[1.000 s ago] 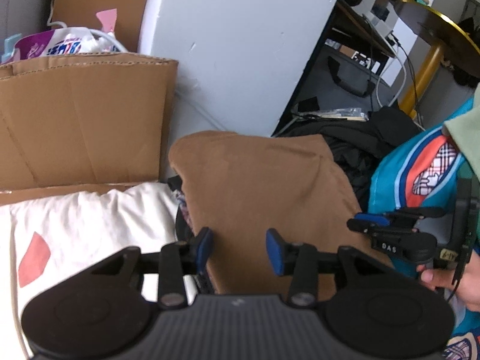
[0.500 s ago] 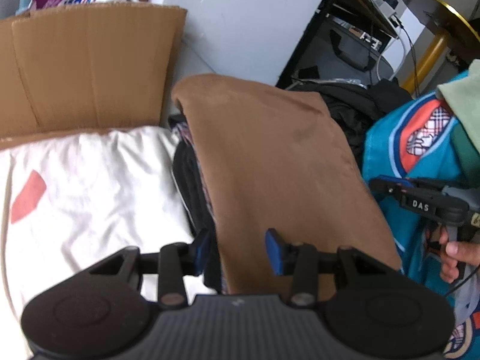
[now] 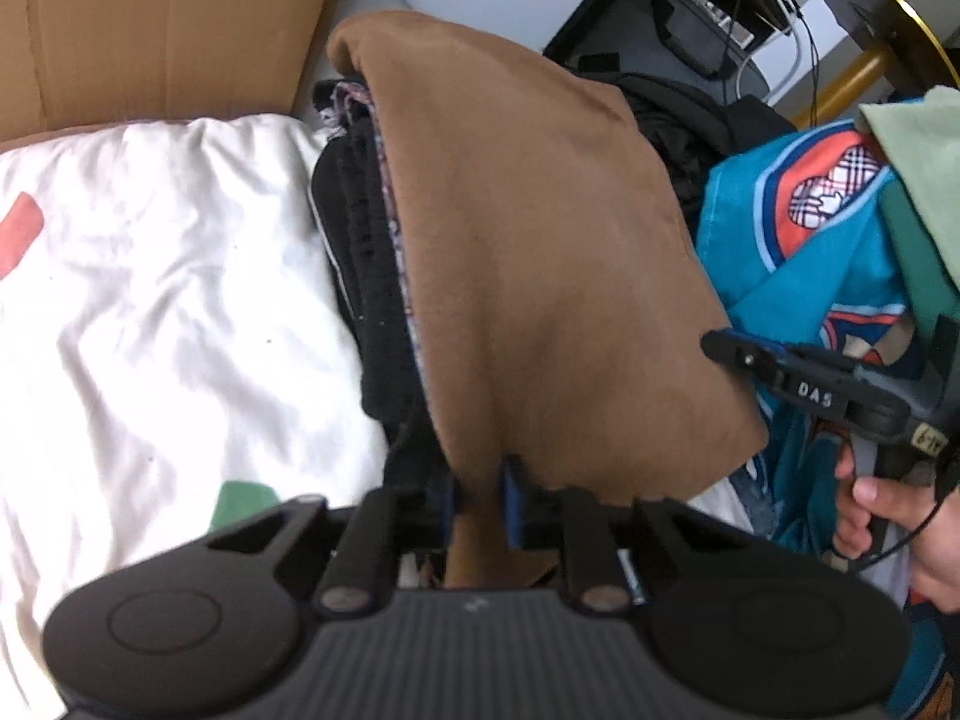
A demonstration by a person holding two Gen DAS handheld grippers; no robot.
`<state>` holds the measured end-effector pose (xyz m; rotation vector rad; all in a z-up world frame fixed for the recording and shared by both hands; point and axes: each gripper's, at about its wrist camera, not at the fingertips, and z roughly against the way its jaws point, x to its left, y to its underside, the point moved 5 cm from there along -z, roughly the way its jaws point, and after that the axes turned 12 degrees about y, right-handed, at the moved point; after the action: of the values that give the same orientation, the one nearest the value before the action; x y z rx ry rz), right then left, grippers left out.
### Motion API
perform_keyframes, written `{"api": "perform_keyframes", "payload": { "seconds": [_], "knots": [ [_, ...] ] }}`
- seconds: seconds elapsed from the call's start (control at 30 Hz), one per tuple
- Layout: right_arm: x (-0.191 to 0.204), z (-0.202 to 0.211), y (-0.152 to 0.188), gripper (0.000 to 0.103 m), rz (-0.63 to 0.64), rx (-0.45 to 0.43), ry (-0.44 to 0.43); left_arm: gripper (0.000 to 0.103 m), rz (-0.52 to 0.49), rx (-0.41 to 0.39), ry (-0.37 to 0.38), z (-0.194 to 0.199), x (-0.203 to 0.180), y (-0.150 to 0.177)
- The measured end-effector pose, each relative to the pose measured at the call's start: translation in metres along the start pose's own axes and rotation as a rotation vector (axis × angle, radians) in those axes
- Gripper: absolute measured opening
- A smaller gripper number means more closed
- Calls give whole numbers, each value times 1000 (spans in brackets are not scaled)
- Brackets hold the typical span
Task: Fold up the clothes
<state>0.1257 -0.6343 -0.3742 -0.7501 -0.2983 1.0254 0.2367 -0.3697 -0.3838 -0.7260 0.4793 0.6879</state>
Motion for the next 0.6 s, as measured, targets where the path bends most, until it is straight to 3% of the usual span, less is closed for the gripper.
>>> {"api": "perform_keyframes", "payload": {
  "seconds": [0.37,0.6],
  "knots": [
    [-25,11,46,26,-37,83,53,16,21,47,-31,0,7,8],
    [-34,30,56,26,-87,101,57,17,41,58,-69,33,6,11]
  ]
}}
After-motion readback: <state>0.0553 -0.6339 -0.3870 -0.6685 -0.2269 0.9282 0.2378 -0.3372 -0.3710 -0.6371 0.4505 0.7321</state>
